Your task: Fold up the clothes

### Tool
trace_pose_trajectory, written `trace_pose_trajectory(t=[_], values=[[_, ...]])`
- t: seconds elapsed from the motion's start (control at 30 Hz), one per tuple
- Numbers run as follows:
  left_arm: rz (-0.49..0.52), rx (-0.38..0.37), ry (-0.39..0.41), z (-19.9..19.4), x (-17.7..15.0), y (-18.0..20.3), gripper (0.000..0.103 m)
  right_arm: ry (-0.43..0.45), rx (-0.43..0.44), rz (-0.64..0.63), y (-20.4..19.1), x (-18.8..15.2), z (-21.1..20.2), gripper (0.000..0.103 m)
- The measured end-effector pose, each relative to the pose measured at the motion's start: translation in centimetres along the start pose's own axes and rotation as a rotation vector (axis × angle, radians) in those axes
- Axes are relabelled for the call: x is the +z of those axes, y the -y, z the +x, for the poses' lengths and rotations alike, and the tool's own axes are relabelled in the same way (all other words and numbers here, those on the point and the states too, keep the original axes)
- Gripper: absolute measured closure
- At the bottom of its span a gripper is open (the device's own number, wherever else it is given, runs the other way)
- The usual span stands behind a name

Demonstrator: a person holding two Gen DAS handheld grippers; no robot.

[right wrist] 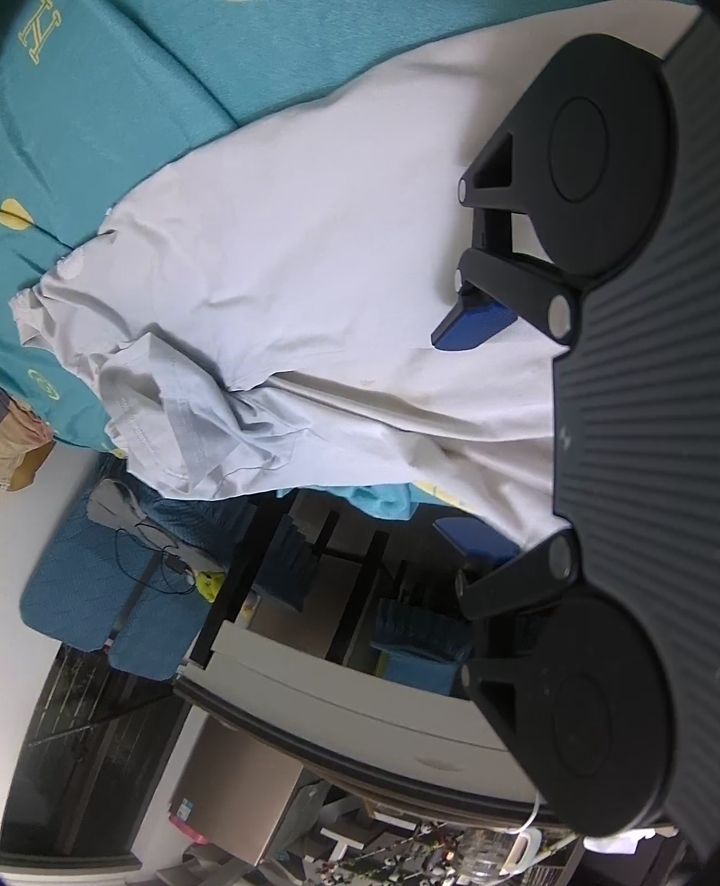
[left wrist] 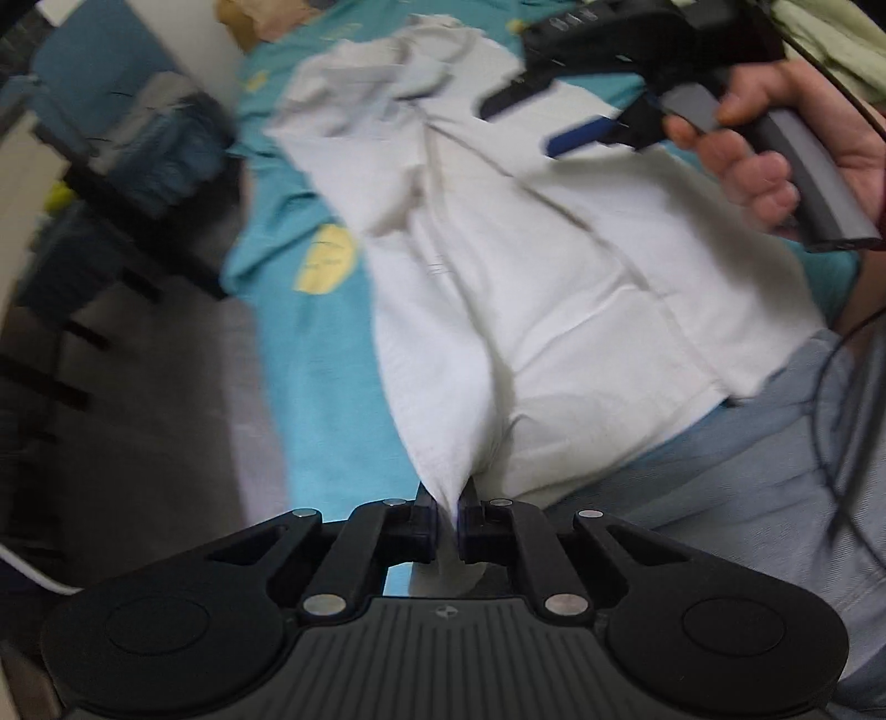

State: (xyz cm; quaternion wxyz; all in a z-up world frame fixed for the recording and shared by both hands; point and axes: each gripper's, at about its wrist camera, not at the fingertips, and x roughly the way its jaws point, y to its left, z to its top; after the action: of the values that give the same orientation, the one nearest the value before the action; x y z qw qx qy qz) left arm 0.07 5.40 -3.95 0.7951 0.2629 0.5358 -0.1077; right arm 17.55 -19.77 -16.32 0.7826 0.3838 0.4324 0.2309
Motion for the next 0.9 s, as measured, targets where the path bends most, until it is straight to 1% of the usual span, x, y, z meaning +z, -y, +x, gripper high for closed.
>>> trace_pose_trajectory(t=[0.03,0.1,0.17,0.23,0.3,0.4,0.43,0.47,0.5,0.53,0.6,0.67,0.7,0.8,0.9], values=[[0.018,0.035,0.002,-0.1,-0.2,-0.3,0.096,-0.006,0.0,-0.003,-0.1,-0.1,0.2,0.034],[0.055,0.058,0.003,-0.2,-0.5,0.0,0.096,-0.019,0.0,-0.008,-0.2,-0.4,0.5,0.034],[0.103,0.055,0.011,-0.3,-0.7,0.9,0.096,-0.031,0.007,-0.009,-0.4,-0.6,0.9,0.033],[0.177,0.071,0.028,-0.1,-0.9,2.6,0.096,-0.05,0.045,0.005,-0.6,-0.8,1.4,0.034],[0.221,0.077,0.045,0.2,-1.0,4.1,0.096,-0.087,0.075,0.018,-1.3,-0.8,2.8,0.034],[0.272,0.097,0.069,0.8,-1.2,5.7,0.096,-0.125,0.079,0.007,-2.4,-0.8,5.5,0.04],[0.28,0.099,0.082,1.0,-1.2,6.3,0.096,-0.139,0.079,0.0,-2.7,-0.9,6.4,0.045],[0.282,0.085,0.095,1.0,-1.1,6.6,0.096,-0.154,0.078,-0.013,-3.0,-1.1,7.3,0.049],[0.283,0.071,0.108,1.0,-1.0,6.8,0.095,-0.17,0.076,-0.029,-3.3,-1.4,8.1,0.059],[0.292,0.055,0.118,1.1,-0.9,7.1,0.094,-0.179,0.069,-0.051,-3.7,-1.7,8.8,0.074],[0.309,0.037,0.135,1.3,-0.8,8.0,0.093,-0.163,0.041,-0.105,-4.4,-2.1,8.8,0.091],[0.318,0.021,0.152,1.1,-0.9,8.8,0.093,-0.14,0.016,-0.146,-4.9,-2.3,8.3,0.094],[0.319,-0.001,0.16,1.0,-0.9,9.1,0.093,-0.127,0.011,-0.142,-4.8,-2.1,7.7,0.095],[0.307,-0.076,0.175,0.9,-0.9,10.1,0.093,-0.081,-0.023,-0.132,-4.4,-1.4,5.9,0.096],[0.327,-0.138,0.184,1.3,-1.0,11.3,0.093,-0.072,-0.085,-0.117,-3.6,-1.3,4.6,0.096]])
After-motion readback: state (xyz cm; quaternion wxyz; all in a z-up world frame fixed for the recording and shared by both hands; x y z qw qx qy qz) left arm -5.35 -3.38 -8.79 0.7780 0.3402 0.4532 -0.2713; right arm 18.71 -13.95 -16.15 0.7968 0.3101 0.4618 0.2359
